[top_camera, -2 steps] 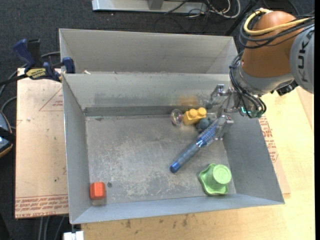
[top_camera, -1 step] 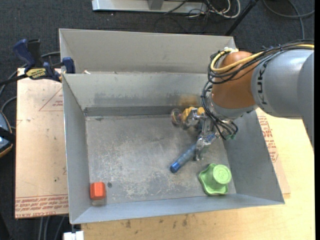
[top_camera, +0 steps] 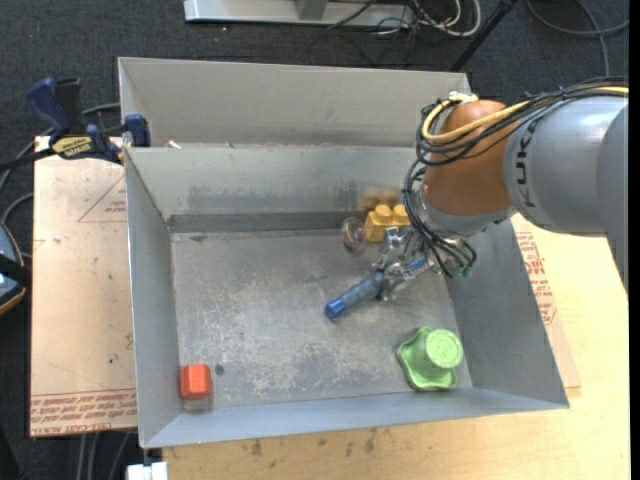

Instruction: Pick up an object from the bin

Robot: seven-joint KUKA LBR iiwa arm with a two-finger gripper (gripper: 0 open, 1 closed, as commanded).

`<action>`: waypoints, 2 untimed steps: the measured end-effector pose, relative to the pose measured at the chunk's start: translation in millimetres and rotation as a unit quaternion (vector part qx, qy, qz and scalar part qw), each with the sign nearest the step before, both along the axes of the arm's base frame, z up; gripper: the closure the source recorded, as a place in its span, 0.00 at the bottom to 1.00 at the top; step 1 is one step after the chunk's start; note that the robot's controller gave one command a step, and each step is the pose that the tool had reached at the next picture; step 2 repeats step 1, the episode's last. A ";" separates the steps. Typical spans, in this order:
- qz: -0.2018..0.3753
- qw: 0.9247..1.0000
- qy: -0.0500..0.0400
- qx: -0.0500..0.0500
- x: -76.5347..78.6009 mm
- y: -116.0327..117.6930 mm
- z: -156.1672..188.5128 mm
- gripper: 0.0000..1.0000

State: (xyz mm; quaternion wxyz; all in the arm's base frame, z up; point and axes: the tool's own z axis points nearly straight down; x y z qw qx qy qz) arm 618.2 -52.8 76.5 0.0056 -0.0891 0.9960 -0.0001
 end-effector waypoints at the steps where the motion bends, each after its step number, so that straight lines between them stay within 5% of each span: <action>1: 0.079 0.997 0.001 -0.002 -24.9 -46.5 134.8 1.00; 2: 0.079 0.997 0.001 -0.002 -24.9 -46.5 134.8 1.00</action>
Offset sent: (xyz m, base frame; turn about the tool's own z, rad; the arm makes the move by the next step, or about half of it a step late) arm -0.0265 -0.0450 0.1314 -0.1625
